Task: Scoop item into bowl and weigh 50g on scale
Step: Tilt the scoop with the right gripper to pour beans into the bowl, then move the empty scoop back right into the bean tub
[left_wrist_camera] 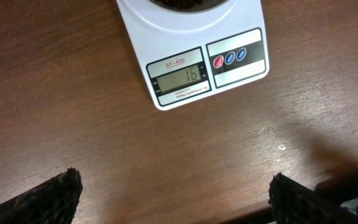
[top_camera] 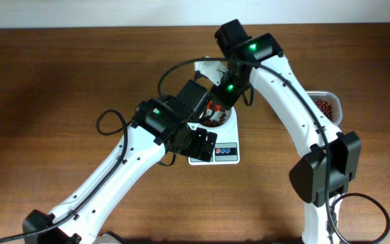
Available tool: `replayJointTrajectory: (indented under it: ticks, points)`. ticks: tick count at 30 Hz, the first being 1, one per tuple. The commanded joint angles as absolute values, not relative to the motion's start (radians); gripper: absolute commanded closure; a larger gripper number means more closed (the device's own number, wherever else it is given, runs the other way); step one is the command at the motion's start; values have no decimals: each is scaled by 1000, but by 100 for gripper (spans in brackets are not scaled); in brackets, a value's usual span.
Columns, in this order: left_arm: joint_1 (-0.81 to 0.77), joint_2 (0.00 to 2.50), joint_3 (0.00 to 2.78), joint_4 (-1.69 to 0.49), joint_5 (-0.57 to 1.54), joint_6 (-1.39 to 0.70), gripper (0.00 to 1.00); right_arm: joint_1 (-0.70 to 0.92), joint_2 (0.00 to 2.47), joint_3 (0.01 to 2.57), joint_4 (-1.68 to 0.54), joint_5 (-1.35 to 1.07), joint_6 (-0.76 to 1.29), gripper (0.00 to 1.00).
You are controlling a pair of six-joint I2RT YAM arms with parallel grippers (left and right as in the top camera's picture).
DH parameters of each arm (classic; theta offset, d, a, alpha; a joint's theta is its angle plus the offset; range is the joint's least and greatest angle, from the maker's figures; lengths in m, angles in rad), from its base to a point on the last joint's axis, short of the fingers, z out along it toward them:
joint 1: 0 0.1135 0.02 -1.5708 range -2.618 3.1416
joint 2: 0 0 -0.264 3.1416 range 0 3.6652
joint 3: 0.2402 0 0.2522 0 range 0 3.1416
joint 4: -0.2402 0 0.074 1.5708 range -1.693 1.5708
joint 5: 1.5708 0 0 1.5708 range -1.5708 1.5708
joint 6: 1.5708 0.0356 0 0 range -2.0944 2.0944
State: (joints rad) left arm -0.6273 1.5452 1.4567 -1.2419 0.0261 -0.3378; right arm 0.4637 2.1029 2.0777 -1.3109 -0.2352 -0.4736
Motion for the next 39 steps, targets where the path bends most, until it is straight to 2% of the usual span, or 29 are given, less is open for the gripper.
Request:
replayJointTrajectory:
  ticks: [1, 2, 4, 7, 9, 19, 23, 30, 34, 39]
  points:
    - [-633, 1549, 1456, -1243, 20, -351, 1, 481, 2093, 2098, -1322, -212, -494, 96]
    - [-633, 1549, 1456, -1243, 20, -351, 1, 485, 2093, 2098, -1330, -204, -526, 96]
    - [-633, 1549, 1456, -1243, 20, -351, 1, 483, 2093, 2098, -1311, -157, -444, 96]
    - [-633, 1549, 1456, -1243, 20, -351, 1, 490, 2093, 2098, -1348, -222, -565, 96]
    - [-633, 1549, 1456, -1243, 20, -351, 1, 491, 2093, 2098, -1314, -175, -471, 96]
    - [-633, 1549, 1456, -1243, 20, -351, 1, 488, 2093, 2098, -1295, -171, -412, 96]
    - [-633, 1549, 1456, -1243, 20, -351, 1, 448, 2093, 2098, -1274, -239, -278, 96]
    - [-633, 1549, 1456, -1243, 20, -351, 1, 229, 2093, 2098, -1329, -736, -249, 96]
    - [-633, 1549, 1456, -1243, 20, -351, 1, 85, 2093, 2098, -1374, -745, -250, 96]
    - [-633, 1549, 1456, -1243, 20, -351, 1, -70, 2093, 2098, -1445, -630, -249, 96]
